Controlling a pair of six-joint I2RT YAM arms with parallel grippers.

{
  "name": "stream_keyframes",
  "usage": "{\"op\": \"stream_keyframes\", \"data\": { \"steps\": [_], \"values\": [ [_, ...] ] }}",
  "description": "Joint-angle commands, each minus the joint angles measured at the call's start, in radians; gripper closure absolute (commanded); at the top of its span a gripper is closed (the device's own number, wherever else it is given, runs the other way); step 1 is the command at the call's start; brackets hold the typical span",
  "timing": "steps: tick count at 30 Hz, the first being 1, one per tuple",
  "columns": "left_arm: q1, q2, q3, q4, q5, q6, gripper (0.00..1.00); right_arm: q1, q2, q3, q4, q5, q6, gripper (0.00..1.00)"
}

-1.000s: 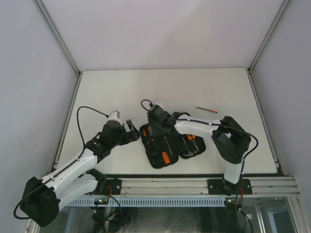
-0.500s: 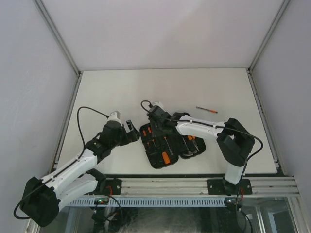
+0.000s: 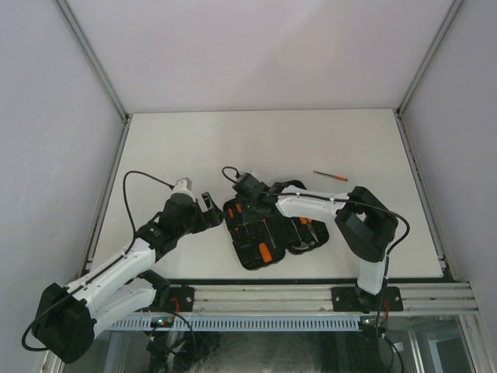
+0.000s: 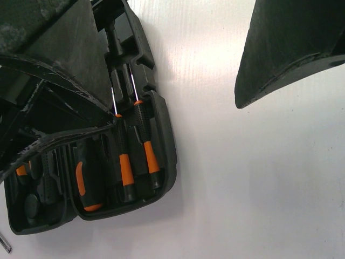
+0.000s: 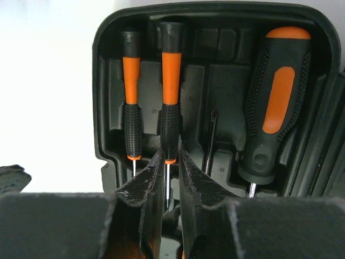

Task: Sort the tools into containers
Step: Place the screwdriver in the storage box.

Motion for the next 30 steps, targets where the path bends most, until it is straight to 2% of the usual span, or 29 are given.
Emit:
{"op": "stream_keyframes", "data": {
  "steps": [1, 17, 24, 30],
  "values": [
    [0.004, -0.008, -0.024, 0.02, 0.005, -0.012, 0.03, 0.006, 0.014, 0.041, 0.031, 0.005, -0.009, 0.86],
    [0.004, -0.007, -0.016, 0.013, 0.007, -0.015, 0.03, 0.009, 0.07, 0.076, -0.024, 0.043, -0.031, 0.95],
    [0.005, -0.012, -0.023, 0.015, -0.002, -0.027, 0.03, 0.013, 0.143, 0.158, -0.175, 0.033, -0.038, 0.95],
    [0.004, -0.094, -0.088, 0.01, -0.096, -0.105, 0.04, 0.019, 0.241, 0.229, -0.283, -0.011, -0.052, 0.97]
  ]
}}
